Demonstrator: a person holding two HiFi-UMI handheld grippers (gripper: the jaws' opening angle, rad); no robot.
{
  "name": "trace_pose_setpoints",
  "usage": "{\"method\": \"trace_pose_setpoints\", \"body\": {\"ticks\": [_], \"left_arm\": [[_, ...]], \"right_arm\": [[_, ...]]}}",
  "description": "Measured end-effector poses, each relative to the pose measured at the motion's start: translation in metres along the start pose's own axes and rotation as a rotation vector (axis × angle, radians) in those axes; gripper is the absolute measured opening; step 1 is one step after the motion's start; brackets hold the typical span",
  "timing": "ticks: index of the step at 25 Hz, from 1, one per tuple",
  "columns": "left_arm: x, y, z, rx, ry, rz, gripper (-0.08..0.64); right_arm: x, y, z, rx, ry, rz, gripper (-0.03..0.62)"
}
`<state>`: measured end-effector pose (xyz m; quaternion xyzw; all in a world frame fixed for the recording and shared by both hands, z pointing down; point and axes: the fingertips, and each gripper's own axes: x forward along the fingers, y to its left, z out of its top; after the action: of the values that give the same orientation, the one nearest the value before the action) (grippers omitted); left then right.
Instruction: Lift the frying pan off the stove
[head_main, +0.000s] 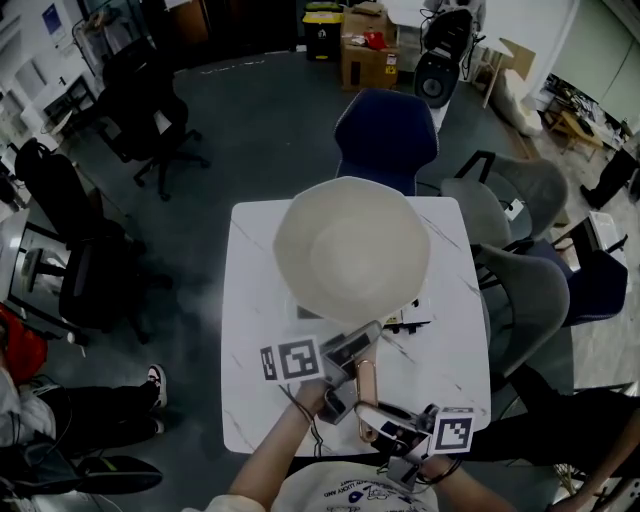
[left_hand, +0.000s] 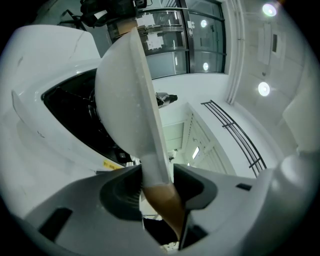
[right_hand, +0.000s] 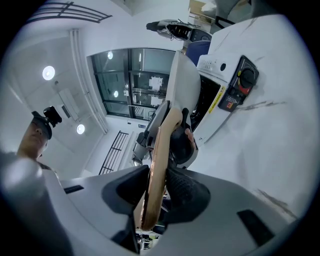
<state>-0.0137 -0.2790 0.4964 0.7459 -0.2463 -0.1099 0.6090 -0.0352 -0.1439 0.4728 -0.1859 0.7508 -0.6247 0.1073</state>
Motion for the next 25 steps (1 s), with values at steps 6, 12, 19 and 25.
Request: {"method": "trace_pose_setpoints", "body": {"ticks": [6,12,19,25], "left_arm": [[-0.001,-0.003,-0.003,0.035,0.019,0.005,0.183],[-0.004,-0.01,0.002,0.027,-0.021,-0.012,0.183],[-0.012,-0.021,0.004,0.065,-0.028,0.002,0.184],[-0.02,-0.027,0.002,0.063,-0.033,0.021,0.184]], "right_arm": [[0.001,0.001,-0.004,0.003,0.005,0.006,0.123],[0.0,0.009,0.0,-0.024,0.01,0.02,0.124],[0.001,0.018,-0.005,-0.029,0.039,0.03,0.124],[0.001,0.027,-0.011,-0.026,0.051,0.042,0.126]]}}
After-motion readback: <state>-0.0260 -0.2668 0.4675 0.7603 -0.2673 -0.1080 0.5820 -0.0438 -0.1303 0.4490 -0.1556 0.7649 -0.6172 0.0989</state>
